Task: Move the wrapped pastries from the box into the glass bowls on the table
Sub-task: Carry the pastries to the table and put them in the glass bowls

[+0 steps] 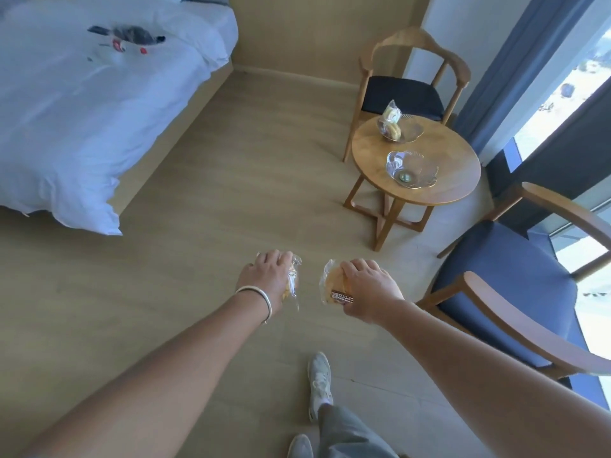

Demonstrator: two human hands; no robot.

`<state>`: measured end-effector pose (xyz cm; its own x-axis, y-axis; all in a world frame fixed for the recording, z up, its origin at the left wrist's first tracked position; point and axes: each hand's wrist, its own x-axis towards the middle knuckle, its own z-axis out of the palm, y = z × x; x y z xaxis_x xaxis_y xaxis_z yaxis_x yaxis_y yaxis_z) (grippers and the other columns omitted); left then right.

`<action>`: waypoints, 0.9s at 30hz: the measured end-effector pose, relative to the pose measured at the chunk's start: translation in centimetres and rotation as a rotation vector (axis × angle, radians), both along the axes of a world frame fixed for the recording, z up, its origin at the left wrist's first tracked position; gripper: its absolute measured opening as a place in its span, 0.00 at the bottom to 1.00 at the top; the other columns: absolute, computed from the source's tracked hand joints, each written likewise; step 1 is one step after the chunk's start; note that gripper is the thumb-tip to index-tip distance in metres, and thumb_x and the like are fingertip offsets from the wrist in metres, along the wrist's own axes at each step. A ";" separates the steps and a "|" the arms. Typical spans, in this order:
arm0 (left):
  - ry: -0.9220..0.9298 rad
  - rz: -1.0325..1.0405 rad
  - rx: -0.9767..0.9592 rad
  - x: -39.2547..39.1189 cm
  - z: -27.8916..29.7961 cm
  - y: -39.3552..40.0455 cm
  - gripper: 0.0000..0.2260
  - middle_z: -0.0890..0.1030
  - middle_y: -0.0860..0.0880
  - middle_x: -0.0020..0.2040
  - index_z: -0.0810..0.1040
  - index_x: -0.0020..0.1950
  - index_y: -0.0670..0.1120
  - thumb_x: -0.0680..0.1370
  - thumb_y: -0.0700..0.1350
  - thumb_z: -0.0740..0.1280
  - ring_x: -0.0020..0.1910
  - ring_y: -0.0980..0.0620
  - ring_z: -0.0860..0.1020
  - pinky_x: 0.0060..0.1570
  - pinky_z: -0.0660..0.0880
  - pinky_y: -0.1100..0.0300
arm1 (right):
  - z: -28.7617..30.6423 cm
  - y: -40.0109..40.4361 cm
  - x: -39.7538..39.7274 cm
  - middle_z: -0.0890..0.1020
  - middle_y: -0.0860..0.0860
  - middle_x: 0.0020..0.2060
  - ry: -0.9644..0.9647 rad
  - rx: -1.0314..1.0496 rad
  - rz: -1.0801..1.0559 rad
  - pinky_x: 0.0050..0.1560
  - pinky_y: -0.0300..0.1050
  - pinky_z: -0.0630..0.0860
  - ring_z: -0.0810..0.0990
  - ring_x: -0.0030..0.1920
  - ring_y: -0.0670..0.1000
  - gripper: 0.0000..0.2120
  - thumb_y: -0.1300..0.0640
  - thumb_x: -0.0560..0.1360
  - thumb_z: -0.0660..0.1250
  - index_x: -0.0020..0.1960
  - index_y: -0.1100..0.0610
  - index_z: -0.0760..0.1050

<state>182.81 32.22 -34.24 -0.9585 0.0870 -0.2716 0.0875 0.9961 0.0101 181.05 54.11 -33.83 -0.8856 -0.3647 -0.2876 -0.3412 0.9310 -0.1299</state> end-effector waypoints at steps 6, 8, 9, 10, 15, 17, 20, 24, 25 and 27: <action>0.009 0.015 0.005 -9.0 -1.0 -1.4 0.35 0.66 0.49 0.65 0.58 0.68 0.50 0.67 0.42 0.73 0.65 0.46 0.66 0.53 0.71 0.54 | -1.1 -1.6 -9.4 0.71 0.50 0.64 0.017 0.004 0.030 0.65 0.46 0.67 0.68 0.65 0.54 0.35 0.48 0.68 0.71 0.71 0.52 0.62; 0.010 0.020 0.005 -12.5 -0.9 -1.9 0.34 0.66 0.50 0.65 0.58 0.67 0.50 0.67 0.42 0.73 0.64 0.46 0.66 0.51 0.71 0.55 | -1.1 -2.0 -13.3 0.71 0.50 0.63 0.025 -0.005 0.029 0.65 0.45 0.67 0.68 0.64 0.54 0.34 0.48 0.68 0.71 0.70 0.52 0.63; 0.008 0.020 0.004 -14.3 -0.9 -2.2 0.34 0.66 0.50 0.64 0.59 0.66 0.50 0.67 0.42 0.73 0.63 0.46 0.67 0.50 0.70 0.55 | -1.1 -2.2 -15.1 0.71 0.50 0.63 0.025 -0.009 0.027 0.64 0.45 0.67 0.68 0.63 0.54 0.33 0.49 0.68 0.71 0.70 0.52 0.63; 0.005 0.020 0.003 -16.0 -0.8 -2.4 0.33 0.66 0.50 0.64 0.59 0.66 0.51 0.67 0.42 0.73 0.63 0.46 0.67 0.50 0.71 0.55 | -1.0 -2.3 -16.9 0.71 0.50 0.62 0.023 -0.009 0.027 0.64 0.45 0.67 0.68 0.63 0.54 0.33 0.49 0.68 0.71 0.69 0.52 0.63; 0.007 -0.001 -0.011 -24.2 -0.2 -3.3 0.34 0.67 0.50 0.64 0.59 0.67 0.50 0.67 0.43 0.74 0.63 0.46 0.67 0.51 0.71 0.54 | -0.7 -3.3 -25.1 0.71 0.49 0.63 0.018 -0.004 0.036 0.63 0.45 0.67 0.68 0.62 0.53 0.33 0.48 0.68 0.71 0.70 0.50 0.62; 0.015 -0.007 0.000 -27.1 0.1 -3.7 0.34 0.67 0.50 0.63 0.59 0.67 0.50 0.66 0.43 0.74 0.62 0.46 0.67 0.50 0.71 0.54 | -0.5 -3.7 -27.9 0.71 0.49 0.63 0.020 0.002 0.033 0.63 0.45 0.67 0.68 0.63 0.53 0.34 0.48 0.68 0.71 0.70 0.50 0.62; 0.028 -0.018 0.009 -31.0 0.3 -4.7 0.34 0.67 0.50 0.63 0.59 0.67 0.50 0.66 0.42 0.73 0.63 0.46 0.67 0.50 0.71 0.55 | -0.5 -4.7 -31.6 0.71 0.49 0.62 0.011 0.010 0.026 0.64 0.45 0.66 0.68 0.63 0.53 0.34 0.48 0.68 0.71 0.70 0.51 0.62; 0.024 -0.027 0.010 -36.5 0.3 -6.6 0.35 0.67 0.49 0.64 0.59 0.68 0.50 0.66 0.41 0.73 0.63 0.46 0.67 0.51 0.71 0.54 | -0.8 -6.7 -36.6 0.71 0.50 0.62 0.003 0.020 0.024 0.64 0.46 0.67 0.68 0.63 0.54 0.33 0.48 0.68 0.71 0.69 0.51 0.62; 0.021 -0.034 0.012 -38.0 0.2 -7.2 0.35 0.67 0.49 0.64 0.59 0.68 0.50 0.66 0.42 0.73 0.63 0.46 0.67 0.51 0.71 0.53 | -0.9 -7.3 -37.9 0.71 0.50 0.62 0.001 0.022 0.019 0.64 0.46 0.67 0.68 0.64 0.54 0.33 0.48 0.68 0.71 0.69 0.51 0.62; 0.017 -0.047 0.022 -41.3 -0.1 -8.5 0.35 0.67 0.49 0.64 0.59 0.68 0.50 0.67 0.43 0.74 0.64 0.46 0.67 0.52 0.71 0.53 | -1.0 -8.7 -40.7 0.71 0.50 0.63 0.003 0.024 0.000 0.65 0.46 0.66 0.68 0.65 0.54 0.33 0.48 0.68 0.71 0.69 0.51 0.62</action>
<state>141.56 23.69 -34.38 -0.9577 0.1379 -0.2526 0.1346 0.9904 0.0303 140.31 45.45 -34.86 -0.8863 -0.3580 -0.2938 -0.3417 0.9337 -0.1069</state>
